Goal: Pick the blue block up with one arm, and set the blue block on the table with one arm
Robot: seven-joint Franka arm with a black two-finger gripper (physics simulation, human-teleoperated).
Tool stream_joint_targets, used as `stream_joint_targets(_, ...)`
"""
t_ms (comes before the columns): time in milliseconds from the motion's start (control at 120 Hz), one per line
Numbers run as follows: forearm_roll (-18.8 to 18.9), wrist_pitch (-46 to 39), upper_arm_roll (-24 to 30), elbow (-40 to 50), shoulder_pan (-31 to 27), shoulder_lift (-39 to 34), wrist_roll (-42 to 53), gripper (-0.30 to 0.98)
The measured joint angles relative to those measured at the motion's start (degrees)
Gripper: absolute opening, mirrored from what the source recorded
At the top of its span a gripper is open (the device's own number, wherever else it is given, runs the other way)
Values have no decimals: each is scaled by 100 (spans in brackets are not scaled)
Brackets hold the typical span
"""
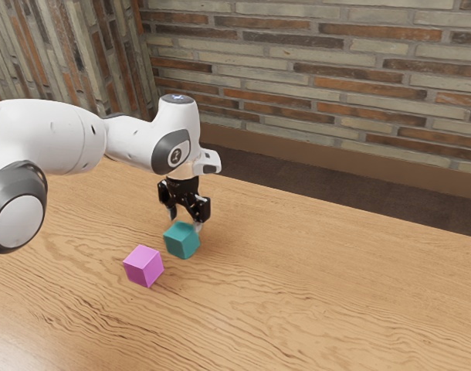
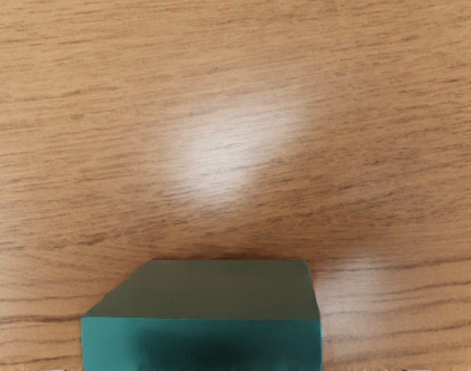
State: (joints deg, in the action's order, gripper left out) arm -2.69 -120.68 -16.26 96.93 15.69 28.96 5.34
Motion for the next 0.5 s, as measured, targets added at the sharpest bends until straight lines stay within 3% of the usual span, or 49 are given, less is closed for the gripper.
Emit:
stream_joint_targets(183, -10, 22, 0, 9, -4, -88, -4, 62)
stream_joint_targets(350, 4, 56, -1, 749, 7, -1480, -13, 64)
stream_joint_targets(500, 10, 85, 0, 898, 37, -1694, -19, 65)
